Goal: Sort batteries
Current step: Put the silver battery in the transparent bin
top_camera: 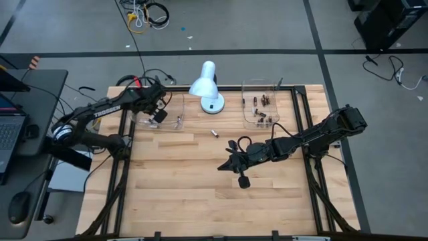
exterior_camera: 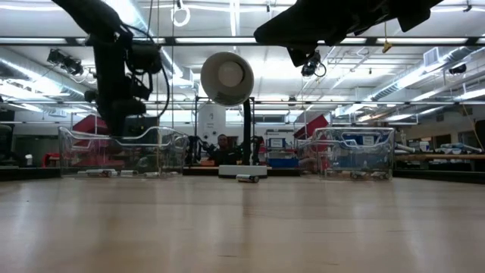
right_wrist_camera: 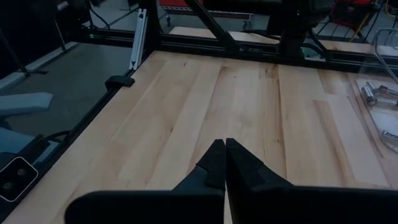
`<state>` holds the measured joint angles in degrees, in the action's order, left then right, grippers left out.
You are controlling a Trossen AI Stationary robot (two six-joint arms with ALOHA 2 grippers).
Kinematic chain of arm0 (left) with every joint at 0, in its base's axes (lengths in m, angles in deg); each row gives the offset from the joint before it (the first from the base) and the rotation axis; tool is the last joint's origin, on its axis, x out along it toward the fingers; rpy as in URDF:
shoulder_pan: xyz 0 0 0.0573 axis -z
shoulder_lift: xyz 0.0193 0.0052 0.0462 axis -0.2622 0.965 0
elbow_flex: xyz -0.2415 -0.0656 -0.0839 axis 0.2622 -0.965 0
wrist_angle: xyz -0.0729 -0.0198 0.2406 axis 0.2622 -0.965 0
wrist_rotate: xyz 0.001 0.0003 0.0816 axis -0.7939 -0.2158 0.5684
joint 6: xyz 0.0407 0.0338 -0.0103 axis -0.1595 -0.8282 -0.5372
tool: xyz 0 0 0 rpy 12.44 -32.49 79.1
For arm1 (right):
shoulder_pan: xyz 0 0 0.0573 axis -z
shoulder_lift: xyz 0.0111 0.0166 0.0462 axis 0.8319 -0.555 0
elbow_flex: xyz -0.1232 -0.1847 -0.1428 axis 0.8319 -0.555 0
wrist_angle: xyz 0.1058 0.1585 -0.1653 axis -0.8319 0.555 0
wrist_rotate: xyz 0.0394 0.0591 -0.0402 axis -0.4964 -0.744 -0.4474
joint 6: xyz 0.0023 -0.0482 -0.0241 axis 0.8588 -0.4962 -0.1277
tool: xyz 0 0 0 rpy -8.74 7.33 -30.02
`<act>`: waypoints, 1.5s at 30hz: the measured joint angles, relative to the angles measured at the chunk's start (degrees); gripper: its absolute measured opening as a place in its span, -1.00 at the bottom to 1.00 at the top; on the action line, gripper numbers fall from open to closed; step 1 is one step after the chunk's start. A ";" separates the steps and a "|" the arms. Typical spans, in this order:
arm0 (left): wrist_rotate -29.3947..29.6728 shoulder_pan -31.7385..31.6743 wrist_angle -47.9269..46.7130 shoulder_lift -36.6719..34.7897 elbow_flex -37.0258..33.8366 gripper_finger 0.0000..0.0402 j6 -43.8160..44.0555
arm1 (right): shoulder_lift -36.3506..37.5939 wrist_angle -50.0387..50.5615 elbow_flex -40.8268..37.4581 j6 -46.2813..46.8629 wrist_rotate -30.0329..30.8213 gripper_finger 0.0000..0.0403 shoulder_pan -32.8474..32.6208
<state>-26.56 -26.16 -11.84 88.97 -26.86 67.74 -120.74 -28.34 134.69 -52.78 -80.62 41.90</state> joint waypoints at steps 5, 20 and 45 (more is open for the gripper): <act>-0.02 -1.03 4.49 3.10 -2.14 -0.93 -1.36 | 0.00 0.00 0.00 0.05 0.00 -1.00 0.00; 0.24 -1.08 6.65 5.38 -2.23 -0.91 -4.80 | 0.00 0.01 0.00 -0.14 0.00 -1.00 0.00; 1.71 -1.08 8.88 5.38 -2.23 -0.19 -3.01 | 0.00 0.02 0.00 -0.19 0.02 -1.00 0.00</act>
<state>-24.86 -27.23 -2.96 94.35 -29.09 64.73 -120.74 -28.32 134.69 -52.97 -80.60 41.90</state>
